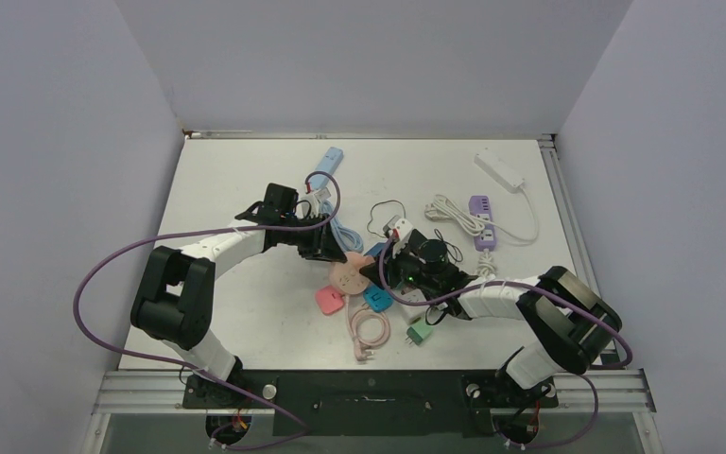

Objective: Pull the plug off the socket
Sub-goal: Remove the plug from the socket.

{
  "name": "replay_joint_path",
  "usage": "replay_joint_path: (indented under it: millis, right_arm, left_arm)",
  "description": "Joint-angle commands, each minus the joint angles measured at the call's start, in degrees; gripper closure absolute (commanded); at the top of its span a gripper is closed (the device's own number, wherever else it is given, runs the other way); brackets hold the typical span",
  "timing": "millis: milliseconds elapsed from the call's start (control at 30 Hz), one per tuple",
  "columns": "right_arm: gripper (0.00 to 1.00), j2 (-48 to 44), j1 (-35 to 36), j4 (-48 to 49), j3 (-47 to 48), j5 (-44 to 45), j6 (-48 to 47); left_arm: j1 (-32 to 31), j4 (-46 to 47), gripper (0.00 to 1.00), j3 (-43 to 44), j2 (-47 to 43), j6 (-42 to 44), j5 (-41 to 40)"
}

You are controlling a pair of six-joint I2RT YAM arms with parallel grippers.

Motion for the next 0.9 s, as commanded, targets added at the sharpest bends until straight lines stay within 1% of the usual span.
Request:
replay_joint_path:
  millis: [0, 300, 433, 633, 867]
  right_arm:
    - [0.95, -2.06, 0.22, 3.11, 0.19, 3.06, -1.44]
    - [0.95, -2.24, 7.56, -3.47, 2.92, 12.75, -8.29]
    - [0.95, -1.96, 7.99, -3.68, 3.02, 13.10, -8.39]
    - [0.95, -1.70, 6.74, -2.07, 2.54, 10.15, -6.64]
    - [0.95, -0.58, -0.68, 4.74, 0.39, -0.10, 0.83]
  left_arm:
    - [1.77, -0.21, 1.00, 1.03, -1.45, 1.59, -5.83]
    - [1.79, -0.40, 1.00, 1.10, -1.32, 1.64, -6.07]
    - [1.75, -0.41, 1.00, 1.12, -1.21, 1.63, -6.04]
    - [1.80, -0.43, 1.00, 1.12, -1.21, 1.68, -6.00]
    - [1.80, -0.30, 1.00, 1.10, -1.36, 1.72, -5.83]
